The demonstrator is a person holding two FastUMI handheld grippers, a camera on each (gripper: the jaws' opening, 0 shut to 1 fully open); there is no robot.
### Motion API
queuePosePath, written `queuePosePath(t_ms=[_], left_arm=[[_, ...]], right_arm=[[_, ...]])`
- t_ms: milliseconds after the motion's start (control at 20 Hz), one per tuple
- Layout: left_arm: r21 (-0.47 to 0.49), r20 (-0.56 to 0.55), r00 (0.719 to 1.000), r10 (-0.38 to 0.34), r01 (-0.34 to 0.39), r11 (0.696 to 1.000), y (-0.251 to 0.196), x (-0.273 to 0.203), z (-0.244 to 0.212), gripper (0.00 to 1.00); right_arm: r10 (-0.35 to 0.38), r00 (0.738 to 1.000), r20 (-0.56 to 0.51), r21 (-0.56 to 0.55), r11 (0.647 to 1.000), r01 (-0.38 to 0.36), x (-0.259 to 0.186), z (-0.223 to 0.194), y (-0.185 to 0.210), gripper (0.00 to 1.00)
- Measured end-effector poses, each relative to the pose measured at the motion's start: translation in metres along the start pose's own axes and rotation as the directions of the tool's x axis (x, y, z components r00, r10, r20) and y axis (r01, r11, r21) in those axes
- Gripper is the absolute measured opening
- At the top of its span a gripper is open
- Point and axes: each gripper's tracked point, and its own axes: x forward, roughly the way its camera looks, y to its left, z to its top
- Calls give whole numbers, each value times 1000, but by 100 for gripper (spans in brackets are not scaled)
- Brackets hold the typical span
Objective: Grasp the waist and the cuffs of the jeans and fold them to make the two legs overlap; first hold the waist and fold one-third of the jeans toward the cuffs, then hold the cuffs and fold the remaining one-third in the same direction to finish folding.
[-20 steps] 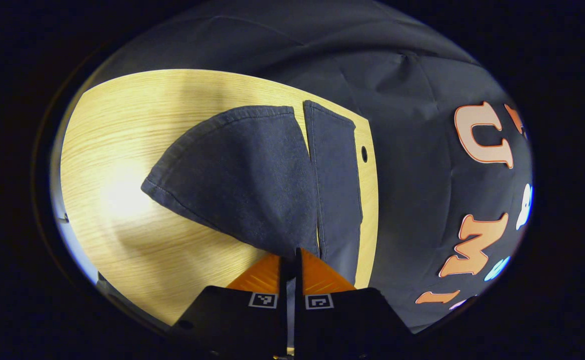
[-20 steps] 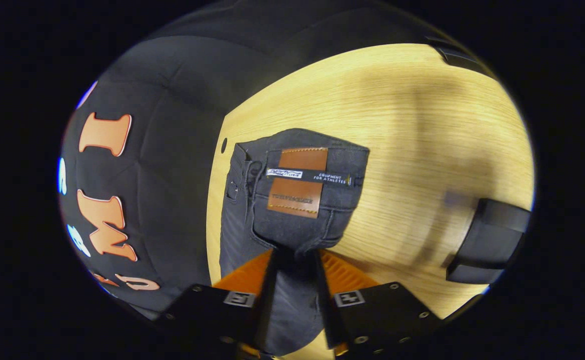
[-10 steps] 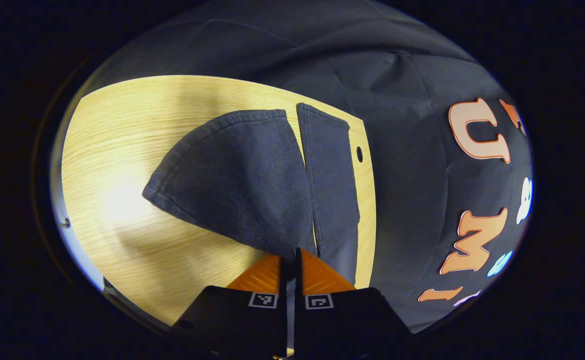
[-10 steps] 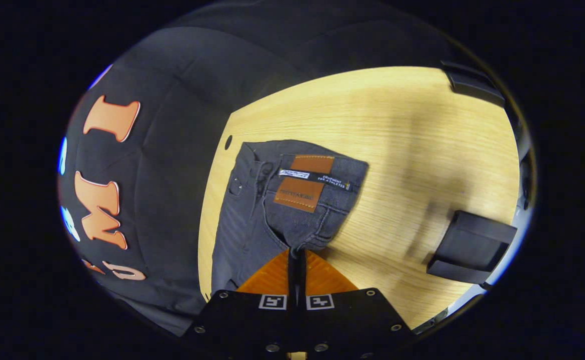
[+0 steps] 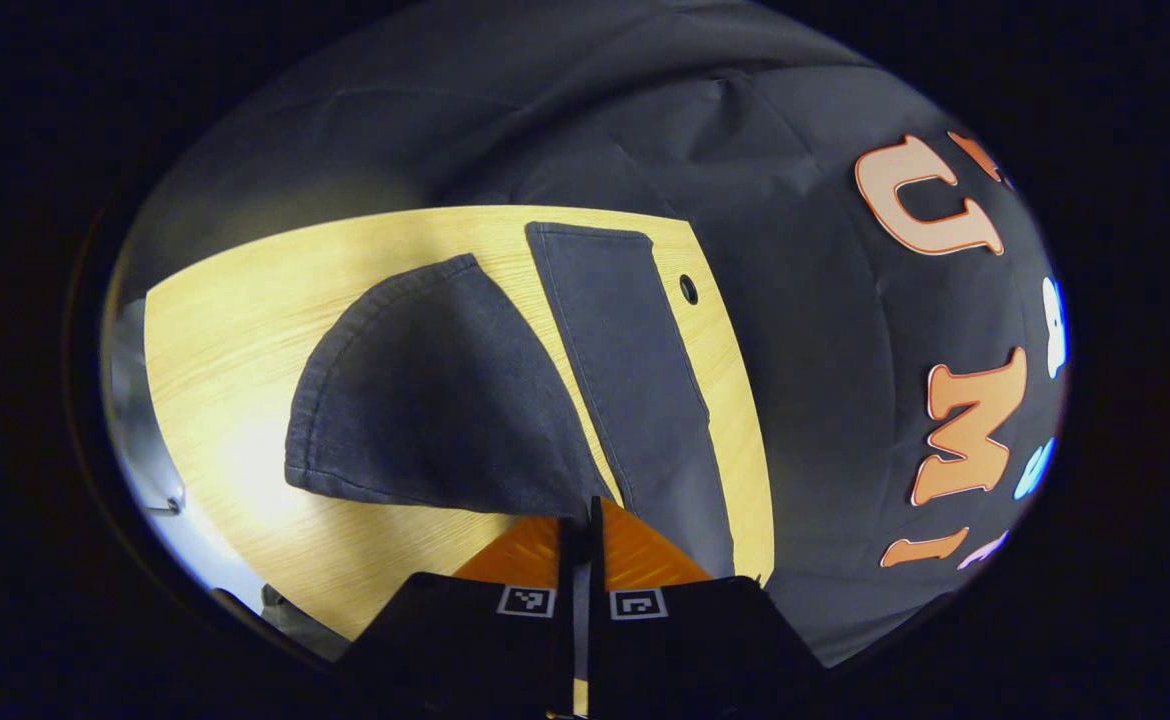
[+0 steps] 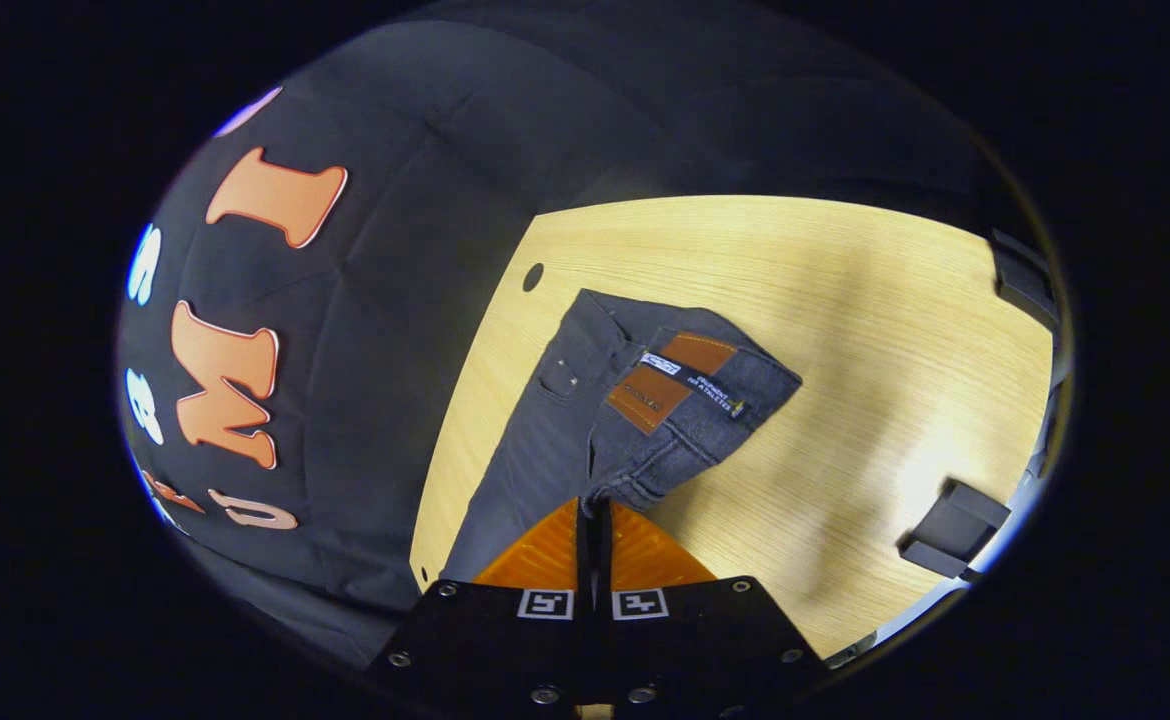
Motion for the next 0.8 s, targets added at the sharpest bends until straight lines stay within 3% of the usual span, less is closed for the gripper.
queuePosePath(t_ms=[200, 500, 800], left_arm=[[62, 1, 999, 37, -37, 997, -20, 12, 18, 5], [151, -23, 999, 37, -33, 988, -78, 58, 48, 3], [264, -44, 998, 40, -27, 964, -126, 126, 75, 0]], right_arm=[[17, 1000, -18, -30, 999, -18, 19, 14, 30, 0], [20, 999, -40, -45, 999, -22, 60, 33, 66, 0], [-34, 996, -87, -62, 998, 29, 113, 50, 78, 0]])
